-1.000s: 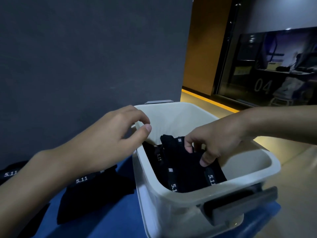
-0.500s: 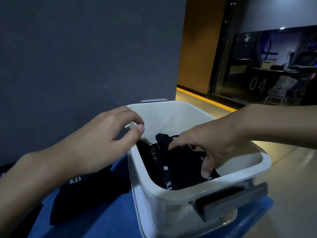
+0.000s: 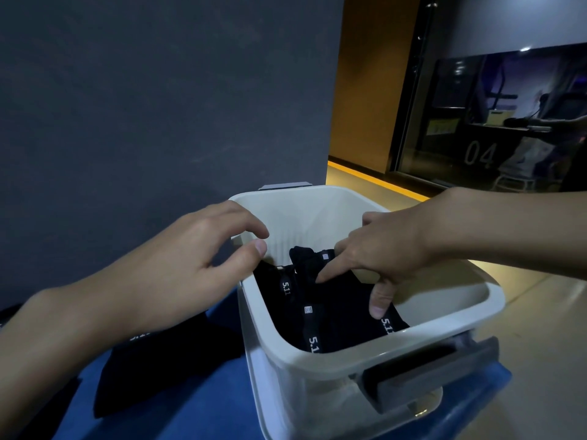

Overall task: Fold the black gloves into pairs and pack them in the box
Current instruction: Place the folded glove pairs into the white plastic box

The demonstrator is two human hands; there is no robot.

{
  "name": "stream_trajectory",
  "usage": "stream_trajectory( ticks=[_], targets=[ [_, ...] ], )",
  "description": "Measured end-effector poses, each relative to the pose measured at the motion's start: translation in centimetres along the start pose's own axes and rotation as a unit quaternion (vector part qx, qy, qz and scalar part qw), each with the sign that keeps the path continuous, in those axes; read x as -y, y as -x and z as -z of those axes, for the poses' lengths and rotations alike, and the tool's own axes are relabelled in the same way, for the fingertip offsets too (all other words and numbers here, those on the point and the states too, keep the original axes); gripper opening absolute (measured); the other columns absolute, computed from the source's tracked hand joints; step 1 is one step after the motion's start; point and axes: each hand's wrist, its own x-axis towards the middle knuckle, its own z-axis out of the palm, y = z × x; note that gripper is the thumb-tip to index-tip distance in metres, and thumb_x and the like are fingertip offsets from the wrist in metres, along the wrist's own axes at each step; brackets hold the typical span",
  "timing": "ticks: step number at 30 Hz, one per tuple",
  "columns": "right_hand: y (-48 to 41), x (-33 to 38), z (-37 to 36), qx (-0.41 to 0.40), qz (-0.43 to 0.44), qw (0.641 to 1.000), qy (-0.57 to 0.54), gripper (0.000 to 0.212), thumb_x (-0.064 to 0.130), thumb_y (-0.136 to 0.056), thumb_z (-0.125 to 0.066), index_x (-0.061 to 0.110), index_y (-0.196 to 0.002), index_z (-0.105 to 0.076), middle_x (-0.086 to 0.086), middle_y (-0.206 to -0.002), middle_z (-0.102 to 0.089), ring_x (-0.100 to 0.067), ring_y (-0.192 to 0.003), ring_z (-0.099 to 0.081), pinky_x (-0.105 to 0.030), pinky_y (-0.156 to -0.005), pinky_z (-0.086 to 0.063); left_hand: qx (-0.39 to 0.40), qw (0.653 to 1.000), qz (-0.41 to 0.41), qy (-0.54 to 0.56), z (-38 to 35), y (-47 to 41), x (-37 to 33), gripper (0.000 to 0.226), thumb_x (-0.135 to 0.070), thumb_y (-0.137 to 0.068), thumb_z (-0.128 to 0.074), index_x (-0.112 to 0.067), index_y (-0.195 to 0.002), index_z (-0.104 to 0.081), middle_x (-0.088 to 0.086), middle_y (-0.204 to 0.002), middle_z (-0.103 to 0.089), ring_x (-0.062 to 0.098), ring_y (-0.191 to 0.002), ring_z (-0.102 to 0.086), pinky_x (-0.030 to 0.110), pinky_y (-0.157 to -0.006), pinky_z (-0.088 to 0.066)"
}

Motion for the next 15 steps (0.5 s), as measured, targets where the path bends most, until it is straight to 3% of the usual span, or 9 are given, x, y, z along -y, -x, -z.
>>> stream_trajectory(
  ticks=[9, 12, 15],
  targets=[
    [-0.3, -0.2, -0.1, -0.007, 0.008, 1.0, 0.019, 0.086, 0.067, -0.079, -0.062, 0.048, -0.15, -0.017, 0.008, -0.139, -0.044, -0.023, -0.126, -0.046, -0.043, -0.106, -0.026, -0.003, 1.0, -0.005, 0.004, 0.0, 0.0, 0.0, 0.045, -0.063, -0.087, -0.031, -0.039, -0.112, -0.061, -0.031, -0.115, -0.054, -0.008, -0.115, -0.05, 0.02, -0.094, -0.041],
    [0.4, -0.4, 0.4, -0.015, -0.008, 1.0, 0.004, 0.086, 0.066, -0.078, -0.064, 0.047, -0.149, -0.019, 0.009, -0.136, -0.046, -0.024, -0.125, -0.044, -0.039, -0.105, -0.028, -0.008, 1.0, -0.003, 0.016, 0.1, 0.1, -0.3, 0.043, -0.063, -0.088, -0.032, -0.04, -0.111, -0.061, -0.03, -0.115, -0.054, -0.003, -0.11, -0.055, 0.027, -0.092, -0.046],
    [1.5, -0.3, 1.1, -0.037, -0.033, 0.998, -0.04, 0.086, 0.061, -0.078, -0.067, 0.045, -0.149, -0.022, 0.01, -0.14, -0.045, -0.022, -0.126, -0.042, -0.031, -0.094, -0.031, -0.022, 0.999, 0.004, 0.028, 0.4, 0.7, -0.6, 0.044, -0.064, -0.088, -0.034, -0.041, -0.115, -0.059, -0.03, -0.117, -0.054, -0.003, -0.113, -0.054, 0.029, -0.094, -0.047]
  ],
)
